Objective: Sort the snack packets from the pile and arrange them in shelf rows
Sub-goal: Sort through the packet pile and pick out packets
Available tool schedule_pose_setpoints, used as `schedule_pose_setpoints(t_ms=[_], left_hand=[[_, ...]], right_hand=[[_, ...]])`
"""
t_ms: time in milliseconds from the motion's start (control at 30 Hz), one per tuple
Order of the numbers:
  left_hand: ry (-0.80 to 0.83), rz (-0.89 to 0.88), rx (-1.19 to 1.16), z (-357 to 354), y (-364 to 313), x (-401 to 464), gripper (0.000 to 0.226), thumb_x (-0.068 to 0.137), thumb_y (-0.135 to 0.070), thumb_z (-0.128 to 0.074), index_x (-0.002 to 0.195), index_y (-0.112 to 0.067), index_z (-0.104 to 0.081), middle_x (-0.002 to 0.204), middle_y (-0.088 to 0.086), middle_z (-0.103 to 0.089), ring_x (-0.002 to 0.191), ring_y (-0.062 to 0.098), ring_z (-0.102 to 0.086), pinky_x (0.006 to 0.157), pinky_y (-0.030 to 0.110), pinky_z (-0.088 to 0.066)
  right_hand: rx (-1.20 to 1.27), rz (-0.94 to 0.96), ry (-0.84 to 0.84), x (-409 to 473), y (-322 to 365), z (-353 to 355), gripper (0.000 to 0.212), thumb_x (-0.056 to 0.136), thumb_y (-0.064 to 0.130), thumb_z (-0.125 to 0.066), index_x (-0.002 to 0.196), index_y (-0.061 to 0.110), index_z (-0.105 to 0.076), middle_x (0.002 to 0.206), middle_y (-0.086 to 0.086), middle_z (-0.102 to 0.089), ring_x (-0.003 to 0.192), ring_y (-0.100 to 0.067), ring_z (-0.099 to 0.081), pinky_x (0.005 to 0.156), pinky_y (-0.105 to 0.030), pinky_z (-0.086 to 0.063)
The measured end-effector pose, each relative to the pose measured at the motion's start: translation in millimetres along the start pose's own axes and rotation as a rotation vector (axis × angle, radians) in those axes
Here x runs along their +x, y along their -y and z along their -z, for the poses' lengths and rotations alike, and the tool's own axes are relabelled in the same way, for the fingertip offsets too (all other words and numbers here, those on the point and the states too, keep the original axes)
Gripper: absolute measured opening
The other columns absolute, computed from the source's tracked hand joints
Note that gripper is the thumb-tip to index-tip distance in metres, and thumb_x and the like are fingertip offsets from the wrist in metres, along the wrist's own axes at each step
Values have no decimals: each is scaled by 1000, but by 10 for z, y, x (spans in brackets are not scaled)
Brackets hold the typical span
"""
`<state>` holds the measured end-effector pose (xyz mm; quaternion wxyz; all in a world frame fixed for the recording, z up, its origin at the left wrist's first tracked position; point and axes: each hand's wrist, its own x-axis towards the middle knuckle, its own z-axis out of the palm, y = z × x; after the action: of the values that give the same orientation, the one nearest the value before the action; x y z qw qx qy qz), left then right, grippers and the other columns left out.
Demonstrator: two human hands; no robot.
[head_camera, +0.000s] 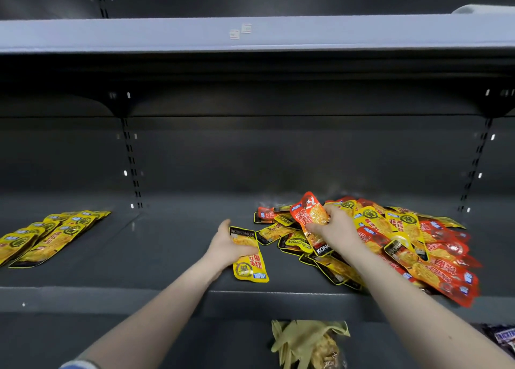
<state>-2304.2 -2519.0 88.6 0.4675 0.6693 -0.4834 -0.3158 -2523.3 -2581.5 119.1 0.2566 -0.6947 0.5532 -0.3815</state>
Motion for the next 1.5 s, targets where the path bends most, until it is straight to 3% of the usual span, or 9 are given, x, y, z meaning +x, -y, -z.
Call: schedule_pose_setpoints(t_ms=[167,300,433,600,800,967,1067,1333,1500], left_hand=[[-2,46,-240,37,-18,-15,59,69,7,-77,122,5,-50,101,18,-68,79,26,-68,70,37,-57],[-99,27,-344,118,-81,-130,33,80,8,-67,103,-6,-49,89,11,-63,71,22,-64,66,37,-56],[-179,-11,-358,272,-112,-214,33,88,0,-62,107,-12,-39,89,5,-58,71,17,-61,56,27,-55],[-289,-67,-174,592,-77,-236,32,86,-10,-65,108,-14,-41,105,13,-60,92,29,-63,81,40,-53],[-375,-75,-105,1163,45,-234,34,86,-17,-67,108,-10,-43,99,7,-59,90,25,-61,75,32,-49],[-433,-85,-79,2008,335,-149,31,86,-17,-66,104,-11,-41,103,14,-62,91,30,-63,78,39,-53],[-448,-96,-87,2639,542,-97,26,87,-12,-61,103,-10,-40,95,13,-59,79,27,-60,61,29,-47],[-422,-26,-166,4285,1113,82,47,67,-24,-69,106,-15,-44,105,15,-64,91,32,-66,84,48,-54],[-438,-12,-152,4856,1462,217,26,78,-9,-68,101,-8,-56,100,17,-68,81,30,-67,73,40,-54]], right_hand=[[-30,1,1,33,-52,-7,59,79,28,-74,130,10,-49,123,-7,-61,104,-24,-61,87,-40,-51],[-17,21,10,26,-13,-23,54,80,27,-73,126,10,-51,117,-7,-63,98,-23,-63,84,-40,-53],[-19,63,10,-18,114,-48,34,81,24,-72,109,13,-55,100,-4,-64,84,-21,-62,75,-36,-51],[-31,91,24,-102,343,-189,26,82,22,-70,102,15,-55,95,-3,-62,91,-26,-60,79,-36,-46],[-15,79,50,-198,666,-588,23,80,20,-70,98,16,-54,97,-6,-63,94,-28,-60,82,-37,-45],[19,40,72,-298,1040,-1198,23,82,20,-69,99,15,-56,97,-5,-63,95,-27,-60,85,-38,-47],[86,4,55,-350,1323,-1678,22,80,19,-71,97,16,-56,98,-8,-66,95,-28,-62,88,-41,-48],[277,-74,77,-506,2203,-2912,17,81,13,-70,95,11,-61,86,-5,-67,81,-26,-65,84,-39,-51],[364,-86,117,-552,2591,-3341,15,81,10,-70,93,9,-61,80,-5,-67,69,-21,-64,76,-35,-51]])
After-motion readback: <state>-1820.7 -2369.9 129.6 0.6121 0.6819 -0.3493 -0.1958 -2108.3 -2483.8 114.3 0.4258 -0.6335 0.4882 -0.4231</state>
